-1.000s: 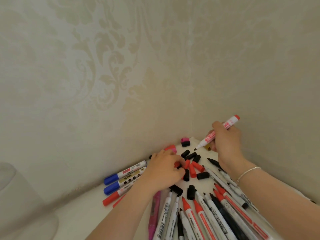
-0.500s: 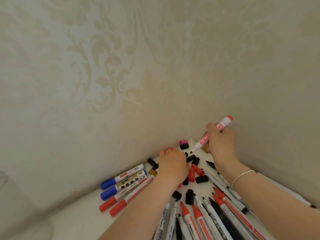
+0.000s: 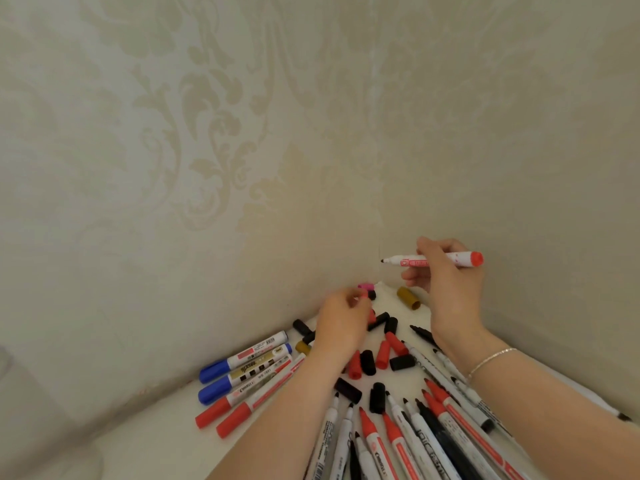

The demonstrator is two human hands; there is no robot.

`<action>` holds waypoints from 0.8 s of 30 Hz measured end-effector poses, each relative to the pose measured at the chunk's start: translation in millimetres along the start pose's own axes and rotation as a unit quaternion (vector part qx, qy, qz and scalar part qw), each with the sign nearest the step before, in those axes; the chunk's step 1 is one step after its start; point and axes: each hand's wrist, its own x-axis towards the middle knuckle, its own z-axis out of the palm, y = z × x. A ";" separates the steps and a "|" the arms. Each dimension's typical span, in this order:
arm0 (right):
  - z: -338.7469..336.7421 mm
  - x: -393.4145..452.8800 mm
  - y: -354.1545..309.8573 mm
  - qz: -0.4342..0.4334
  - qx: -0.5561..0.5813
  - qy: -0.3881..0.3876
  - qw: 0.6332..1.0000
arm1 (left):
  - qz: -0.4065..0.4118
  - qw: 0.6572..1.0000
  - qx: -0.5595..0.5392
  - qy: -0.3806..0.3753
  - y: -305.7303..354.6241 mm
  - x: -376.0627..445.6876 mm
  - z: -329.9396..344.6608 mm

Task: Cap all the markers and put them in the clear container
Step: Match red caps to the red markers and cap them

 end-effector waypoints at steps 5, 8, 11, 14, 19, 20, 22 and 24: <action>2.4 -7.6 -0.6 0.013 0.020 -0.022 0.999 | -0.213 0.827 -0.520 -0.027 7.3 2.8 -23.6; 6.5 -10.5 -1.1 0.009 0.014 -0.025 1.000 | -0.216 0.792 -0.569 -0.043 9.9 -0.3 -28.3; 8.5 -12.1 -1.7 0.008 0.010 -0.025 1.000 | -0.211 0.802 -0.556 -0.060 15.0 -3.8 -28.9; 8.7 -13.4 0.4 0.012 -0.015 -0.039 0.999 | -0.195 0.825 -0.525 -0.081 17.1 -5.6 -27.1; 8.4 -13.5 5.2 0.036 -0.011 -0.065 0.997 | -0.148 0.873 -0.444 -0.135 21.9 -11.0 -25.5; 8.4 -13.7 5.4 0.038 -0.009 -0.069 0.997 | -0.139 0.882 -0.425 -0.147 22.6 -12.0 -26.0; 8.6 -14.5 4.3 0.040 -0.001 -0.077 0.996 | -0.125 0.893 -0.400 -0.161 23.9 -13.6 -27.3; 9.4 -15.7 2.1 0.035 0.007 -0.085 0.996 | -0.112 0.897 -0.394 -0.168 23.9 -14.3 -27.7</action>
